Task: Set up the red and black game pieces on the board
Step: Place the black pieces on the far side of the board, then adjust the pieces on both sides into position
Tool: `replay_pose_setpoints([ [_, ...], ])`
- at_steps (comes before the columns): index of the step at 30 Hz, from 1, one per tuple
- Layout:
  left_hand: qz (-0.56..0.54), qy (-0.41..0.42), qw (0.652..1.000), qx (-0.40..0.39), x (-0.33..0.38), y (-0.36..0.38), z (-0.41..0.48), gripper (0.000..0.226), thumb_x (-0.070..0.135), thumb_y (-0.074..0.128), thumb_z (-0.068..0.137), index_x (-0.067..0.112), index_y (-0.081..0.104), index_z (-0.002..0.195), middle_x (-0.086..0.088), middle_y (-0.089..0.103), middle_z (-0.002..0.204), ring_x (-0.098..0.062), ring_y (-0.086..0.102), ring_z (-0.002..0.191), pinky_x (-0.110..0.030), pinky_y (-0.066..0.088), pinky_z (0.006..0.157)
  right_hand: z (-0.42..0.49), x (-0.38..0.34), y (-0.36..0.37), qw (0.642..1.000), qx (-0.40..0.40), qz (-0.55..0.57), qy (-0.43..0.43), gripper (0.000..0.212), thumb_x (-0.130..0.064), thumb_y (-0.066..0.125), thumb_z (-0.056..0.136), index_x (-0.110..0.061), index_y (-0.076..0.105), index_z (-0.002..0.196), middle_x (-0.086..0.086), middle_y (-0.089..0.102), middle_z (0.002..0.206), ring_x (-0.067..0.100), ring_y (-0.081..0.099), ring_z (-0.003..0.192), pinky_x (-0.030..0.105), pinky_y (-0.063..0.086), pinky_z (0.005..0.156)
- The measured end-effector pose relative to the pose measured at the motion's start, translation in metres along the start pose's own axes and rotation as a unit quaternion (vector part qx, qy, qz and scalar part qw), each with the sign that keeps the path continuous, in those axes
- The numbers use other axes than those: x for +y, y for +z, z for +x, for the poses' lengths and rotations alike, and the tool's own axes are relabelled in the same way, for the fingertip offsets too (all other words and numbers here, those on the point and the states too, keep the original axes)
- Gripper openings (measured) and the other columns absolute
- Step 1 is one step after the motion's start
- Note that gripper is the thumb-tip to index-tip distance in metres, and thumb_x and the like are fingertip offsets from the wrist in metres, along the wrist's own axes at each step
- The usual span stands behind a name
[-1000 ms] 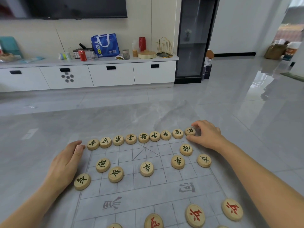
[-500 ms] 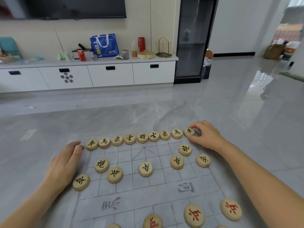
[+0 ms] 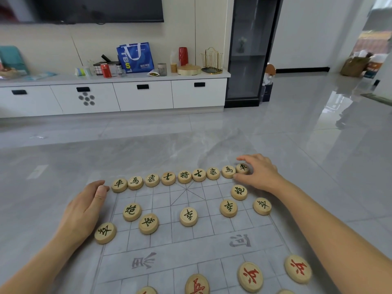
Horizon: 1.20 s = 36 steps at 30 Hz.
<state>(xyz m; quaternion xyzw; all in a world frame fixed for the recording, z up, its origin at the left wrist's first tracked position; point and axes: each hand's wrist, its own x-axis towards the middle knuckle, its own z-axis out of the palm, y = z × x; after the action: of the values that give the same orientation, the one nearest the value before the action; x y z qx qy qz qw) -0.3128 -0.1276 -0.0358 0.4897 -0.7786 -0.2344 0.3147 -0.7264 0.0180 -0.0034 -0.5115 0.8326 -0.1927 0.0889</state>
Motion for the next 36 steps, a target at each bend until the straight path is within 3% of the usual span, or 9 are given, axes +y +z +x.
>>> replay_pose_setpoints([
  [8,0.003,0.000,1.000,0.000,0.003,0.000,0.000,0.087,0.082,0.015,0.077,0.020,0.049,0.128,-0.003,0.060,0.124,-0.026,0.051,0.117,-0.047,0.038,0.100,0.007,-0.019,0.006,0.999,-0.026,-0.017,-0.015,0.041,-0.059,0.064,0.074,-0.047,0.053,0.111,-0.005,0.036,0.137,0.020,0.030,0.129,0.040,0.029,0.098],
  [15,0.010,-0.007,1.000,0.005,0.002,0.000,0.000,0.090,0.083,0.013,0.076,0.020,0.049,0.129,-0.004,0.060,0.124,-0.027,0.051,0.118,-0.046,0.038,0.100,0.005,-0.036,0.007,0.998,-0.049,-0.025,-0.025,0.068,-0.072,0.065,0.063,-0.048,0.046,0.124,-0.003,0.027,0.145,0.023,0.022,0.135,0.041,0.024,0.103],
  [23,0.015,-0.008,1.000,0.007,0.004,0.000,0.000,0.090,0.082,0.013,0.076,0.019,0.048,0.130,-0.004,0.060,0.125,-0.027,0.051,0.118,-0.046,0.038,0.100,0.007,-0.048,0.010,0.997,-0.068,-0.028,-0.022,0.046,-0.066,0.065,0.069,-0.051,0.055,0.111,-0.003,0.022,0.151,0.024,0.015,0.138,0.043,0.019,0.105],
  [30,0.019,-0.005,1.000,0.011,0.007,0.000,0.000,0.088,0.079,0.014,0.077,0.017,0.049,0.130,-0.005,0.061,0.124,-0.027,0.051,0.118,-0.045,0.038,0.100,0.006,-0.047,0.011,0.997,-0.066,-0.022,-0.019,0.045,-0.066,0.065,0.070,-0.051,0.055,0.110,-0.003,0.022,0.151,0.024,0.016,0.138,0.044,0.020,0.105],
  [33,0.022,-0.007,1.000,0.010,0.008,0.000,-0.001,0.086,0.078,0.014,0.078,0.018,0.048,0.130,-0.005,0.060,0.125,-0.027,0.051,0.118,-0.045,0.038,0.099,0.007,-0.045,0.012,0.997,-0.064,-0.027,-0.016,0.048,-0.068,0.064,0.069,-0.051,0.053,0.113,-0.003,0.022,0.151,0.024,0.017,0.138,0.044,0.020,0.105],
  [36,0.026,-0.007,1.000,0.007,0.008,-0.001,-0.002,0.087,0.078,0.013,0.078,0.018,0.048,0.131,-0.004,0.060,0.125,-0.027,0.051,0.118,-0.046,0.038,0.099,0.007,-0.040,0.013,0.997,-0.077,-0.023,-0.013,0.071,-0.077,0.062,0.062,-0.054,0.041,0.126,-0.003,0.020,0.152,0.025,0.016,0.139,0.046,0.020,0.106],
])
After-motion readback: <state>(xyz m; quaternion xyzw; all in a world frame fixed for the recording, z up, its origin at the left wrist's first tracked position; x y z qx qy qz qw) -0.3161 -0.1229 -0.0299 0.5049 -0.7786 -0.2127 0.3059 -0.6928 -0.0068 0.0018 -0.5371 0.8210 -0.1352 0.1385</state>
